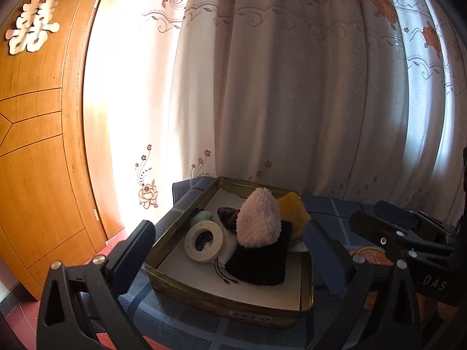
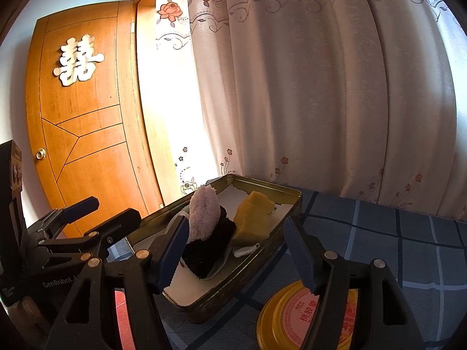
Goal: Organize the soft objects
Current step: 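Open both grippers and withdraw them from the gold tin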
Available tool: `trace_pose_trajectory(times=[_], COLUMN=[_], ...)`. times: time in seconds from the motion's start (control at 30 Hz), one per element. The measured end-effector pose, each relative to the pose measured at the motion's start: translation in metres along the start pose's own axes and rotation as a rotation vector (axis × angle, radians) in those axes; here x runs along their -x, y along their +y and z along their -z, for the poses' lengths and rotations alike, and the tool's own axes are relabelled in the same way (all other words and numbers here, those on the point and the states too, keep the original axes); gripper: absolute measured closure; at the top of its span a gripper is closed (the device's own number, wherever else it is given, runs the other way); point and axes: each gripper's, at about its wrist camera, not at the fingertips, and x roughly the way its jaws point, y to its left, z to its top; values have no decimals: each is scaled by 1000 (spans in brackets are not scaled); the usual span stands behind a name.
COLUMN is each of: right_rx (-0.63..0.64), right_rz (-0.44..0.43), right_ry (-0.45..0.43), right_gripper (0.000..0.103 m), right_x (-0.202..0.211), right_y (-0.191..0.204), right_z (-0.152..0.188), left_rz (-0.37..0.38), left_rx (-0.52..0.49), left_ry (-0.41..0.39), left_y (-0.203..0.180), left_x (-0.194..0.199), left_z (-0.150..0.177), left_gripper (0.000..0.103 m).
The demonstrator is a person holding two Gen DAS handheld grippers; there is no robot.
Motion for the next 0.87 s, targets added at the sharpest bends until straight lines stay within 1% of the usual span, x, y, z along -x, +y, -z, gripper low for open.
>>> trace_pose_trajectory(times=[0.6,0.87], right_rx=[14,17], right_rz=[-14,-18], right_ry=[20,27], right_gripper=[34,34], right_x=[-6,-8], right_y=[5,6], right_z=[4,5], left_rz=[-16,-11], left_rx=[40,28], left_ry=[-6,-22], left_y=[14,13], left_x=[-1,2], left_z=[-2,-3], left_gripper=[0,0])
